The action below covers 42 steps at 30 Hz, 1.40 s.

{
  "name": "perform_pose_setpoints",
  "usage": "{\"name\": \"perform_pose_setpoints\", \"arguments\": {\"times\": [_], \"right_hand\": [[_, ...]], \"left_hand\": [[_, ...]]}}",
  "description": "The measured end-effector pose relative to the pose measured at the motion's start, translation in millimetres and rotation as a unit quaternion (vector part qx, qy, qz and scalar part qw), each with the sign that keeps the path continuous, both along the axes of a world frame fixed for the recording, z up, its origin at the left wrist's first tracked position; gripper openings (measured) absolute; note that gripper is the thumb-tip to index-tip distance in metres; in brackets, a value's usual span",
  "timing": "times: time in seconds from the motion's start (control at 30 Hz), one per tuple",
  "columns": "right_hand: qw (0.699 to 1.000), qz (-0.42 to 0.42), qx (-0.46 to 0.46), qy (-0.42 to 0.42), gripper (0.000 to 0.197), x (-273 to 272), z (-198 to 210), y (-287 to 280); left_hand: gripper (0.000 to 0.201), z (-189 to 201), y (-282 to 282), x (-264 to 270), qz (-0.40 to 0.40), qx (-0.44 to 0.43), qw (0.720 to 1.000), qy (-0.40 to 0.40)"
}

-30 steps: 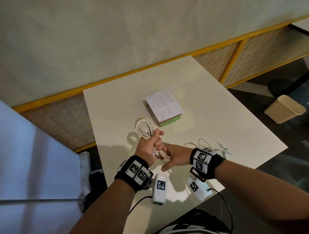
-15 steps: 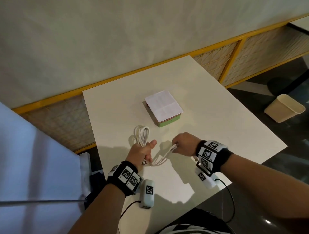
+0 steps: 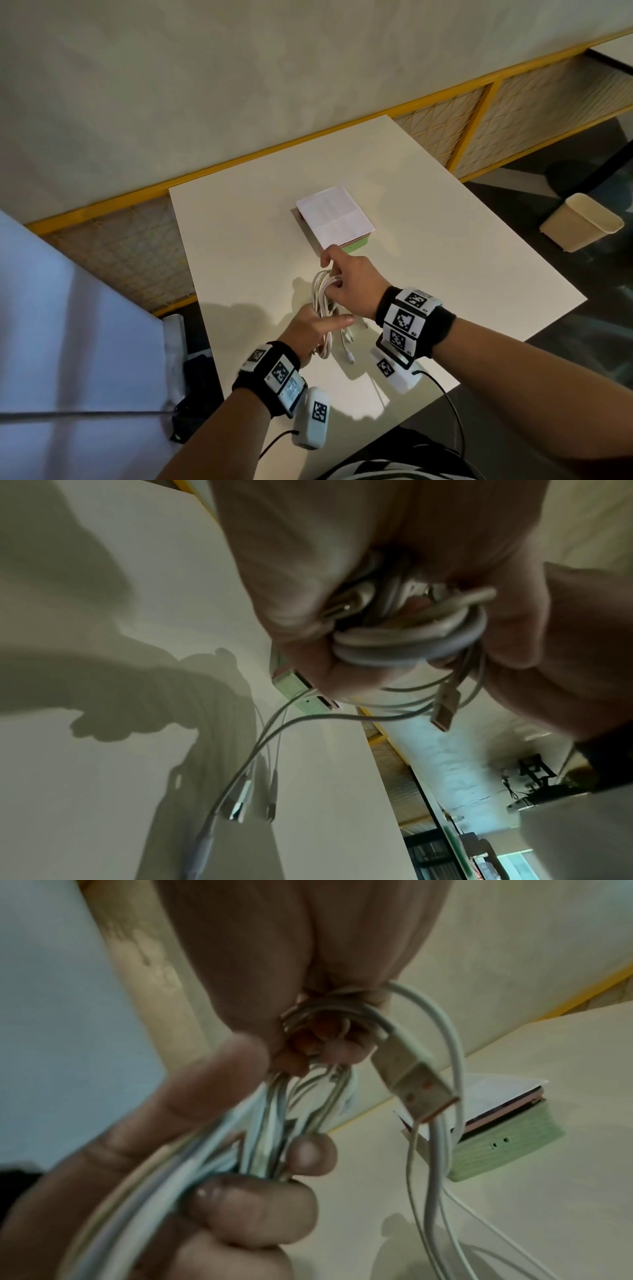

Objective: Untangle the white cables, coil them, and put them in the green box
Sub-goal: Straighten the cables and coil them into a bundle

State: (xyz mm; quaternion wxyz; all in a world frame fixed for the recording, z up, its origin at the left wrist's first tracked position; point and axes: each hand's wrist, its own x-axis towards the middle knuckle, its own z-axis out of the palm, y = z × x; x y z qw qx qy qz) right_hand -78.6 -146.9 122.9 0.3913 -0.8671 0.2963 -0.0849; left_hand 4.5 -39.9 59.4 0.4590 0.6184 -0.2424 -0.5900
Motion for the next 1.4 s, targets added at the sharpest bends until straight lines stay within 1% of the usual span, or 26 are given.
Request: {"name": "perform_pose_setpoints", "arguments": {"times": [0.03, 0.13, 0.17, 0.2, 0.23, 0.3, 0.4, 0.47, 0.5, 0.57, 0.67, 0.73, 0.8, 0.83, 0.87, 0.93, 1.0, 1.07, 1.13, 1.17, 1.2, 1.23, 1.3, 1.33, 1.4], "right_hand": [[1.0, -0.001, -0.004, 0.004, 0.039, 1, -1, 1], [0.999, -0.026, -0.035, 0.013, 0.065, 2, -3, 1], [0.998, -0.039, -0.042, 0.019, 0.073, 3, -5, -2], [0.998, -0.046, -0.037, 0.028, 0.076, 4, -6, -6], [0.998, -0.05, -0.022, 0.039, 0.074, 4, -9, -8], [0.996, -0.047, 0.015, 0.074, 0.062, 3, -14, -8], [0.988, -0.024, 0.057, 0.144, 0.042, 3, -15, -4], [0.986, -0.009, 0.063, 0.157, 0.037, 4, -12, -3], [0.986, -0.007, 0.06, 0.155, 0.036, 4, -11, -3], [0.99, -0.023, 0.06, 0.129, 0.036, 4, -10, -3], [0.99, -0.08, 0.105, 0.054, 0.035, 6, -10, -1], [0.987, -0.102, 0.124, 0.02, 0.035, 8, -9, -1], [0.985, -0.108, 0.131, 0.004, 0.035, 8, -8, 0], [0.985, -0.11, 0.131, 0.0, 0.035, 8, -7, 0], [0.985, -0.113, 0.13, -0.003, 0.036, 8, -7, -1], [0.984, -0.122, 0.126, -0.01, 0.037, 7, -5, 0], [0.984, -0.126, 0.126, -0.018, 0.037, 7, -4, 1], [0.984, -0.122, 0.127, -0.027, 0.037, 6, -4, 3], [0.984, -0.122, 0.122, -0.039, 0.037, 6, -4, 5], [0.983, -0.128, 0.122, -0.047, 0.038, 5, -5, 5], [0.981, -0.137, 0.127, -0.055, 0.038, 6, -5, 5], [0.977, -0.146, 0.139, -0.065, 0.039, 6, -5, 5], [0.967, -0.162, 0.177, -0.088, 0.042, 8, -4, 5], [0.962, -0.166, 0.194, -0.097, 0.043, 9, -2, 5], [0.957, -0.164, 0.211, -0.109, 0.044, 12, 1, 3]], "left_hand": [[0.017, -1, 0, 0, 0.002, 0.008, 1.0, 0.004], [0.028, -6, 0, -4, 0.014, 0.035, 0.999, 0.031], [0.028, -7, 1, -6, 0.019, 0.04, 0.998, 0.045], [0.028, -6, 3, -9, 0.02, 0.042, 0.997, 0.057], [0.028, -6, 4, -10, 0.018, 0.045, 0.997, 0.065], [0.03, -7, 4, -12, 0.015, 0.054, 0.997, 0.048], [0.043, -5, 4, -13, 0.006, 0.074, 0.997, 0.005], [0.053, -6, 5, -15, 0.002, 0.065, 0.998, -0.01], [0.05, -6, 5, -16, 0.003, 0.051, 0.998, -0.021], [0.039, -7, 3, -18, 0.011, 0.018, 0.999, -0.042], [0.037, -3, -2, -18, 0.051, -0.015, 0.993, -0.103], [0.048, 3, -6, -15, 0.079, -0.022, 0.99, -0.112], [0.055, 9, -10, -13, 0.081, -0.03, 0.988, -0.124], [0.052, 10, -12, -13, 0.07, -0.034, 0.988, -0.131], [0.045, 10, -14, -13, 0.061, -0.035, 0.987, -0.143], [0.027, 13, -16, -15, 0.05, -0.015, 0.984, -0.171], [0.017, 15, -18, -15, 0.04, 0.013, 0.978, -0.202], [0.019, 21, -19, -13, 0.027, 0.053, 0.964, -0.259], [0.027, 30, -19, -13, 0.013, 0.105, 0.931, -0.35], [0.03, 34, -18, -13, 0.007, 0.11, 0.92, -0.376], [0.032, 36, -18, -13, 0.007, 0.104, 0.921, -0.376], [0.03, 37, -19, -13, 0.013, 0.088, 0.933, -0.349], [0.018, 38, -20, -12, 0.028, 0.029, 0.968, -0.247], [0.012, 37, -20, -11, 0.034, 0.006, 0.977, -0.208], [0.008, 34, -20, -10, 0.057, -0.011, 0.983, -0.173]]}}
